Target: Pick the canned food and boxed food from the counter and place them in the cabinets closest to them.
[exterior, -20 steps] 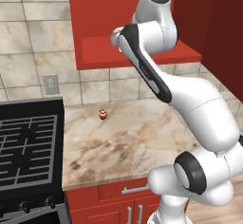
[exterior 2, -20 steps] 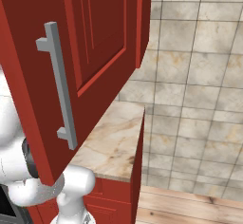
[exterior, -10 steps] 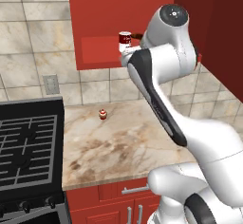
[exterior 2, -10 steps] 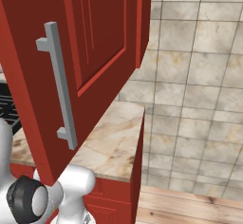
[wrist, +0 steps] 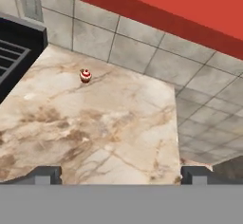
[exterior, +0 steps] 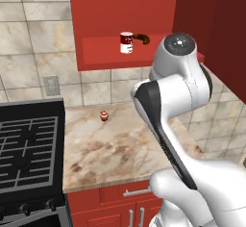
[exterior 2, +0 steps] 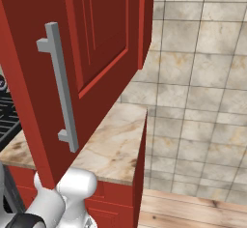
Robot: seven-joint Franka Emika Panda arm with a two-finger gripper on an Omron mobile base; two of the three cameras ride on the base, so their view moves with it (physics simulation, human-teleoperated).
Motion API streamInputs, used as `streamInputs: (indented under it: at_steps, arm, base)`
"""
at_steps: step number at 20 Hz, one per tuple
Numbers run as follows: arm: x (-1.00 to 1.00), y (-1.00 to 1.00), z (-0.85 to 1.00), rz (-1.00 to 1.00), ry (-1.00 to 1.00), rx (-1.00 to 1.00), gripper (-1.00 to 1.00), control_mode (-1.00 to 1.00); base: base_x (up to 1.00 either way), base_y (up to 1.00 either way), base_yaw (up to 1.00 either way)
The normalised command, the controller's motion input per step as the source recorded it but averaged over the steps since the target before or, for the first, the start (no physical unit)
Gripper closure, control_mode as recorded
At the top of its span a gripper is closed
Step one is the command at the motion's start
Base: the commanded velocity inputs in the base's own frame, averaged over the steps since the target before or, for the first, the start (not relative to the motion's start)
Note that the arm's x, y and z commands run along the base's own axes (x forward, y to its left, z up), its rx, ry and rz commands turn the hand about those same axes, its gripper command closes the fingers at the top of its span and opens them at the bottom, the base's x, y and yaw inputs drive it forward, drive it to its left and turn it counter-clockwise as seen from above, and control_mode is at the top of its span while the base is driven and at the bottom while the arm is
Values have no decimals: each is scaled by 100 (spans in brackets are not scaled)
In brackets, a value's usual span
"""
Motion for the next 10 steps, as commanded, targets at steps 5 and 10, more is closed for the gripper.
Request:
streamInputs:
  at_steps: [5,10]
  arm:
    - [-18,-21,-45,1,32,0,-100,-100]
    - [-31,-2,-37,0,10,0,-100,-100]
  base:
    - [0,0,0]
    - [0,0,0]
